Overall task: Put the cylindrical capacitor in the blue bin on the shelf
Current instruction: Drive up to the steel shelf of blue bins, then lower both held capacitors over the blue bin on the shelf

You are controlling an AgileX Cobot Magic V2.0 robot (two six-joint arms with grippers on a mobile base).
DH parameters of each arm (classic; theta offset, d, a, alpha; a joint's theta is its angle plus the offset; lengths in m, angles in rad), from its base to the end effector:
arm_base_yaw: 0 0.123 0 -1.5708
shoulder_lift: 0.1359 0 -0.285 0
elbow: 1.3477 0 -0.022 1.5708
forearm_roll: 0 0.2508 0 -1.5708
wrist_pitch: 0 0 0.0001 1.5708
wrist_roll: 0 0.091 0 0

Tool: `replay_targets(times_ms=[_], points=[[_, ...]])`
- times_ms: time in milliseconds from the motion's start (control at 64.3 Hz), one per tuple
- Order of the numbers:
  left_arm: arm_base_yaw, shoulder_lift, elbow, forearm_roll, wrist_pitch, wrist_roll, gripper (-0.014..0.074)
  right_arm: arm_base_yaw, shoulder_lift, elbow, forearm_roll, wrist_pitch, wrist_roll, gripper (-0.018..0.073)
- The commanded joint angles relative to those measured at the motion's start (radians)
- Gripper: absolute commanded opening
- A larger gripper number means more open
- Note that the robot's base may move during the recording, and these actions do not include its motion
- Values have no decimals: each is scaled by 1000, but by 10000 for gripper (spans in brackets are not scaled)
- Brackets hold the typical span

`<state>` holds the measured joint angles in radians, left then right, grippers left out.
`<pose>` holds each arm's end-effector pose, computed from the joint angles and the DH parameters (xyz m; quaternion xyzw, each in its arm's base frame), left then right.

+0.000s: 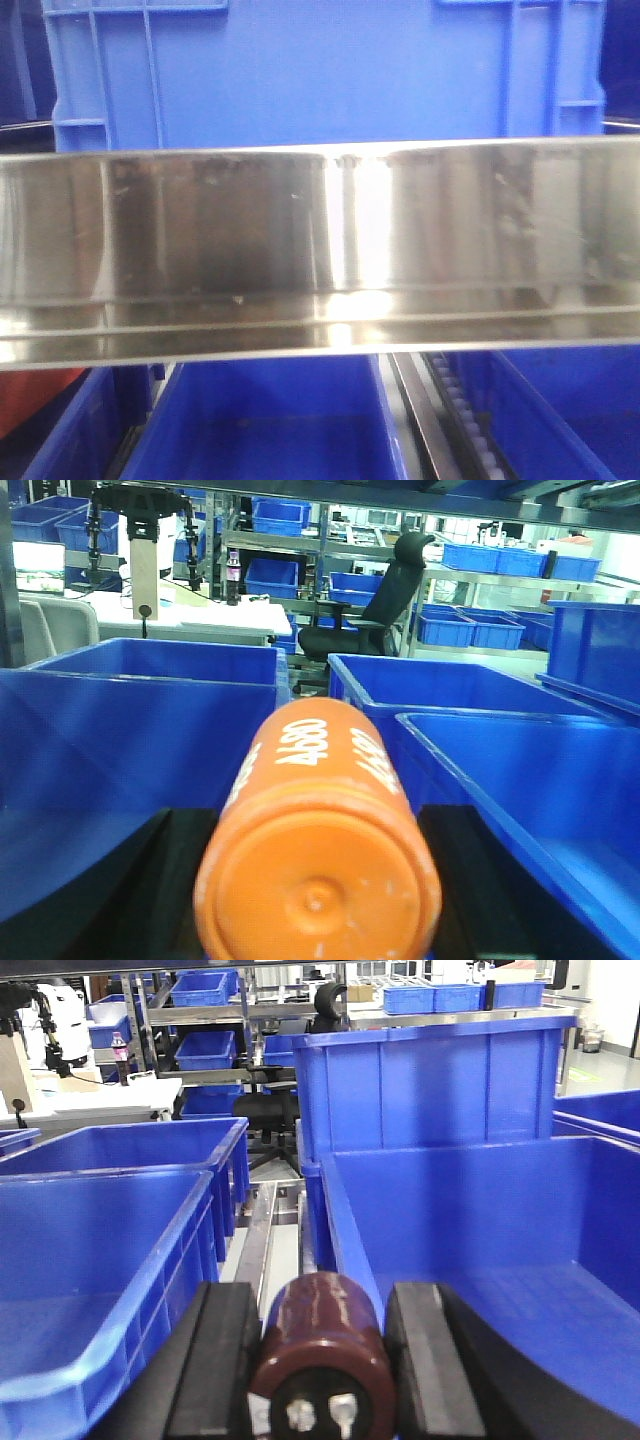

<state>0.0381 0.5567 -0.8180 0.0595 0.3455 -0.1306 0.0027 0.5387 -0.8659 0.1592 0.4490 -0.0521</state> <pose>0.0997 0.0056 0.4115 -0.0469 0.7043 -0.0058 0.7083 0.0889 0.0065 0.4193 0.0079 0.7174 0.0575 0.6942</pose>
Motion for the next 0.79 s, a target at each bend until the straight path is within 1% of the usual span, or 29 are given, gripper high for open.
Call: replay_targets(times_ms=[0, 777], points=[[-1, -4, -2, 0, -28, -4, -111, 0, -4, 0, -6, -31, -2, -162], [-1, -4, -2, 0, -28, -4, -111, 0, -4, 0, -6, -31, -2, -162]])
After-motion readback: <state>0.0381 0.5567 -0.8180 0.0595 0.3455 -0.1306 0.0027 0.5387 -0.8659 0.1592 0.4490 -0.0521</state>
